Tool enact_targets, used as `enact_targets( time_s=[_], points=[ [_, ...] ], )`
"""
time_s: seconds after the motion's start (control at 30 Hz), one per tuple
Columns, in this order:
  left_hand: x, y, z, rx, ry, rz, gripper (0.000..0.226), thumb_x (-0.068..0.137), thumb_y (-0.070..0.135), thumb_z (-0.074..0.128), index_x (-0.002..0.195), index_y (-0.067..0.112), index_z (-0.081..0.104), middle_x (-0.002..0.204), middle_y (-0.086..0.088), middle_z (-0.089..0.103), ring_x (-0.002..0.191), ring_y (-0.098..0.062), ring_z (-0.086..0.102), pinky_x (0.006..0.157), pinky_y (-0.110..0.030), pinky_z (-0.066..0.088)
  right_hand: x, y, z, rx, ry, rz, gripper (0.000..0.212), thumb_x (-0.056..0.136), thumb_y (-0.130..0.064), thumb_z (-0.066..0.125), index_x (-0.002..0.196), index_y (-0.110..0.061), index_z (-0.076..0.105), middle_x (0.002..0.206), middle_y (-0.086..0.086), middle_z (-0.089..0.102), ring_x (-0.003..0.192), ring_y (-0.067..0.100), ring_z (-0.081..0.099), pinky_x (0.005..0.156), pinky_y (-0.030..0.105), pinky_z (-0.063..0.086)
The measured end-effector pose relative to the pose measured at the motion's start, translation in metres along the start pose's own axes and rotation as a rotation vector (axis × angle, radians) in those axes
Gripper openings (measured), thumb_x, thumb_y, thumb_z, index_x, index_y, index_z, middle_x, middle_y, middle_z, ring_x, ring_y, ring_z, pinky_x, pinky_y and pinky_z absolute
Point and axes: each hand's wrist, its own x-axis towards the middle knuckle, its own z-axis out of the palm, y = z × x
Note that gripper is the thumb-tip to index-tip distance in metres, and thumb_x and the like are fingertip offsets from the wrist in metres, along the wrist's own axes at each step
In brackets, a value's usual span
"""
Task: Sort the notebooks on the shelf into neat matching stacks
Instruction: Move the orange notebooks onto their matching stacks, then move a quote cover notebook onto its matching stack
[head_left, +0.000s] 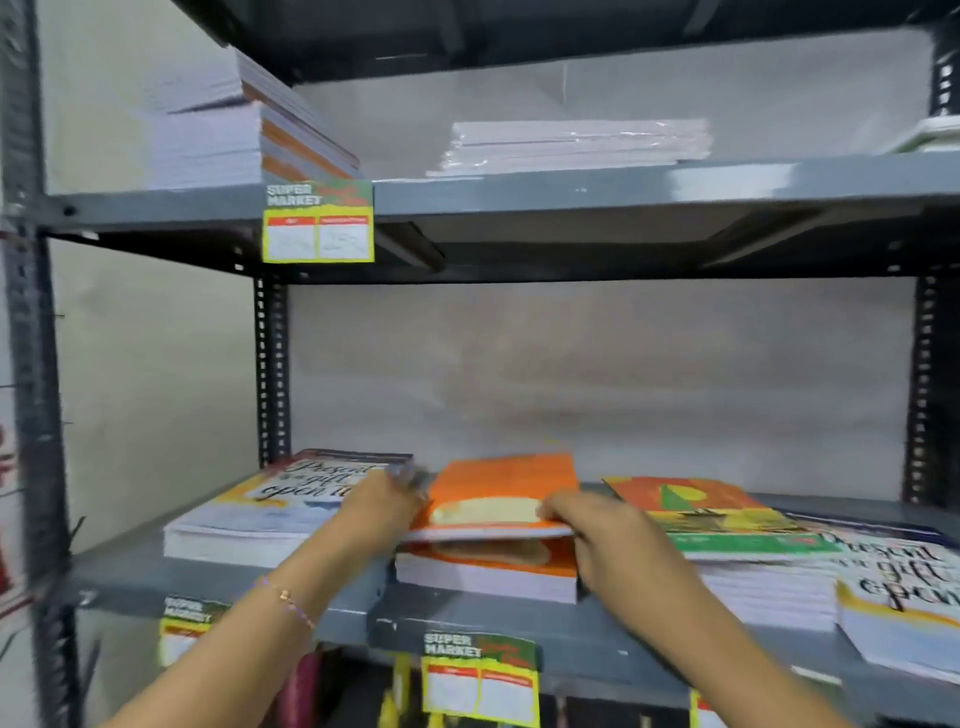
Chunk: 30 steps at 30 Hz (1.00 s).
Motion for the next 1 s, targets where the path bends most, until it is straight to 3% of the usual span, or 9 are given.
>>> enact_targets(
  time_s=[0.07,0.17,0.33,0.47,0.6,0.67,0.8,0.9,1.0],
  points=[
    [0.015,-0.016,0.007,0.36,-0.037,0.011,0.043,0.086,0.028,0.058,0.124,0.007,0.057,0.114,-0.016,0.068,0.099,-0.031,0.065,0.084,-0.035,0.053,0.001,0.0,0.016,-0.033,-0.215,0.132,0.06,0.073,0.007,0.038,0.112,-0.033,0.057,0.113,0.006,0.066,0.104,0.026,0.062,0.084,0.038,0.052],
    [0.01,-0.016,0.012,0.548,0.049,0.093,0.037,0.086,0.035,0.058,0.114,0.012,0.064,0.108,-0.011,0.069,0.102,-0.03,0.062,0.081,-0.031,0.048,-0.01,0.0,0.015,-0.005,-0.291,0.161,0.071,0.08,0.01,0.036,0.128,-0.039,0.051,0.128,0.002,0.058,0.113,0.024,0.059,0.091,0.037,0.05],
    [-0.038,0.019,0.031,0.137,0.287,0.421,0.02,0.087,0.02,0.06,0.104,0.02,0.071,0.086,0.004,0.066,0.079,-0.009,0.061,0.068,-0.018,0.041,-0.06,0.008,-0.041,0.235,0.074,0.158,0.065,0.08,0.0,0.049,0.111,-0.056,0.06,0.104,-0.023,0.069,0.079,0.0,0.064,0.073,0.012,0.047],
    [-0.103,0.082,0.089,-0.671,-0.261,0.346,0.015,0.083,0.004,0.065,0.078,0.016,0.073,0.065,0.002,0.07,0.05,-0.005,0.054,0.051,-0.016,0.044,-0.115,0.066,-0.102,0.113,0.499,0.401,0.03,0.082,-0.011,0.063,0.09,-0.039,0.072,0.09,-0.019,0.074,0.083,-0.002,0.066,0.073,0.006,0.044],
    [-0.152,0.137,0.184,-0.886,-0.765,0.015,0.02,0.063,0.009,0.073,0.082,0.012,0.072,0.079,-0.005,0.072,0.068,-0.019,0.062,0.07,-0.031,0.052,-0.16,0.166,-0.144,-0.177,0.277,1.094,0.02,0.083,-0.033,0.059,0.097,-0.021,0.068,0.103,0.013,0.073,0.087,0.028,0.067,0.075,0.034,0.046],
    [-0.166,0.158,0.22,-0.856,-0.833,-0.12,0.036,0.05,0.018,0.072,0.085,0.013,0.066,0.079,-0.001,0.066,0.067,-0.018,0.058,0.067,-0.027,0.047,-0.175,0.2,-0.154,-0.213,0.076,1.288,0.039,0.082,-0.048,0.058,0.089,-0.01,0.063,0.096,0.02,0.068,0.095,0.036,0.063,0.071,0.035,0.044],
    [-0.173,0.186,0.255,-0.943,-0.883,-0.285,0.069,0.048,0.021,0.069,0.116,0.013,0.06,0.115,-0.012,0.067,0.094,-0.02,0.061,0.072,-0.026,0.043,-0.186,0.234,-0.171,0.105,0.103,1.379,0.053,0.06,-0.047,0.083,0.072,-0.004,0.054,0.061,0.012,0.057,0.058,0.028,0.056,0.05,0.028,0.036],
    [-0.17,0.195,0.257,-1.043,-0.856,-0.37,0.031,0.061,0.016,0.066,0.091,0.01,0.061,0.102,-0.02,0.057,0.079,-0.022,0.047,0.068,-0.031,0.037,-0.18,0.232,-0.185,0.427,0.133,1.381,0.033,0.066,-0.015,0.085,0.069,-0.002,0.054,0.049,0.012,0.051,0.035,0.018,0.041,0.039,0.019,0.035],
    [-0.165,0.194,0.26,-1.061,-0.816,-0.43,0.009,0.077,0.005,0.061,0.084,0.008,0.058,0.096,-0.009,0.047,0.083,-0.025,0.043,0.073,-0.034,0.04,-0.171,0.234,-0.191,0.552,0.249,1.304,0.012,0.083,0.005,0.063,0.072,0.006,0.058,0.053,0.016,0.062,0.037,0.022,0.058,0.041,0.027,0.053]
  ],
)
